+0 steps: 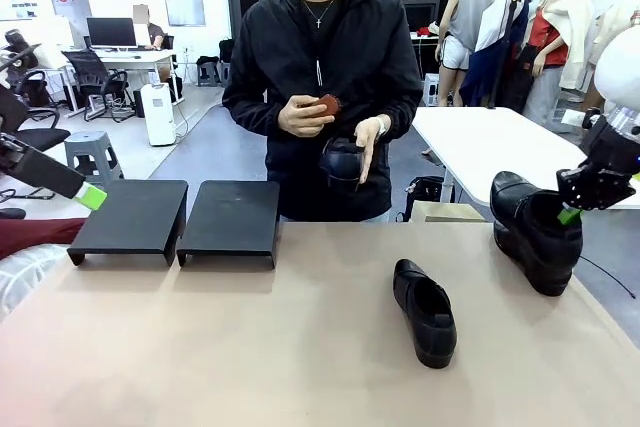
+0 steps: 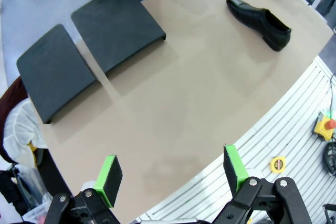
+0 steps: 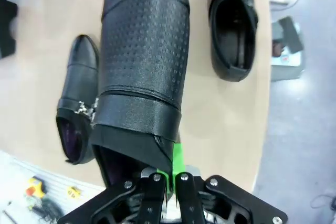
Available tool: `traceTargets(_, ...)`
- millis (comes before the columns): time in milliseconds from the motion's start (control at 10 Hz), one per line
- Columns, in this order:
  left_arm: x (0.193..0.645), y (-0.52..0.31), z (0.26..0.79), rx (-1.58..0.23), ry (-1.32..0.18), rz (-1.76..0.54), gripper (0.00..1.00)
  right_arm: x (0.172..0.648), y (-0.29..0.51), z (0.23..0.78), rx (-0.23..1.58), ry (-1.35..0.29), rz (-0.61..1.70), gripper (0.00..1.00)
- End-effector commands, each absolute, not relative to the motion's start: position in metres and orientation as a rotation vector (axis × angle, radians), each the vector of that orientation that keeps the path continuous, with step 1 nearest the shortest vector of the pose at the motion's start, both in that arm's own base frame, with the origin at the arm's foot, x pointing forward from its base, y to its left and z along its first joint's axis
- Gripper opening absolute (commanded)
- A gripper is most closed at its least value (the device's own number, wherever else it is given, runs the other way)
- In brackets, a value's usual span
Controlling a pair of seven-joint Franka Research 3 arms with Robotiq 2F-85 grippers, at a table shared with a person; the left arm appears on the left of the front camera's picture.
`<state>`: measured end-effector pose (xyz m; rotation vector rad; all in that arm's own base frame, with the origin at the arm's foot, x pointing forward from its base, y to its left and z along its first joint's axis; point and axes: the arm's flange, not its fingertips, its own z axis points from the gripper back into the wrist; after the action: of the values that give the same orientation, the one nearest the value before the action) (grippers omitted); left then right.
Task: Organize the shoes by placing them on the stand.
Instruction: Pick up one Shoe and place it in the middle of the table.
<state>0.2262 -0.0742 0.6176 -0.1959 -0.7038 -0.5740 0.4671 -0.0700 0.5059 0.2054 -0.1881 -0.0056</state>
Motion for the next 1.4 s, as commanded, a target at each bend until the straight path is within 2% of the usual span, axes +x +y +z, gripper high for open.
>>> traceTargets(0, 0.226, -0.074, 0.617, -0.211, -0.706, -0.576, 1.0, 0.437, -0.023, 0.517, 0.234, -0.217, 0.065, 0.0)
traceTargets(200, 0.226, -0.074, 0.617, -0.211, -0.706, -0.576, 1.0, 0.398, 0.029, 0.533, 0.295, -0.2, 0.181, 0.0)
traceTargets(300, 0.226, -0.074, 0.617, -0.211, -0.706, -0.576, 1.0, 0.39, 0.016, 0.542, 0.245, -0.22, 0.109, 0.0)
traceTargets(400, 0.226, -0.074, 0.617, -0.211, -0.706, -0.576, 1.0, 0.392, -0.033, 0.553, 0.285, -0.237, -0.042, 0.0)
traceTargets(500, 0.226, -0.074, 0.617, -0.211, -0.706, -0.576, 1.0, 0.399, -0.087, 0.552, 0.232, -0.234, -0.277, 0.0)
traceTargets(700, 0.226, -0.074, 0.617, -0.211, -0.706, -0.576, 1.0, 0.379, -0.158, 0.543, 0.377, -0.167, -0.194, 0.0)
traceTargets(900, 0.226, -0.074, 0.617, -0.211, -0.706, -0.576, 1.0, 0.364, -0.203, 0.535, 0.44, -0.192, -0.309, 0.0)
traceTargets(1300, 0.226, -0.074, 0.617, -0.211, -0.706, -0.576, 1.0, 0.36, -0.196, 0.525, 0.463, -0.197, -0.295, 0.0)
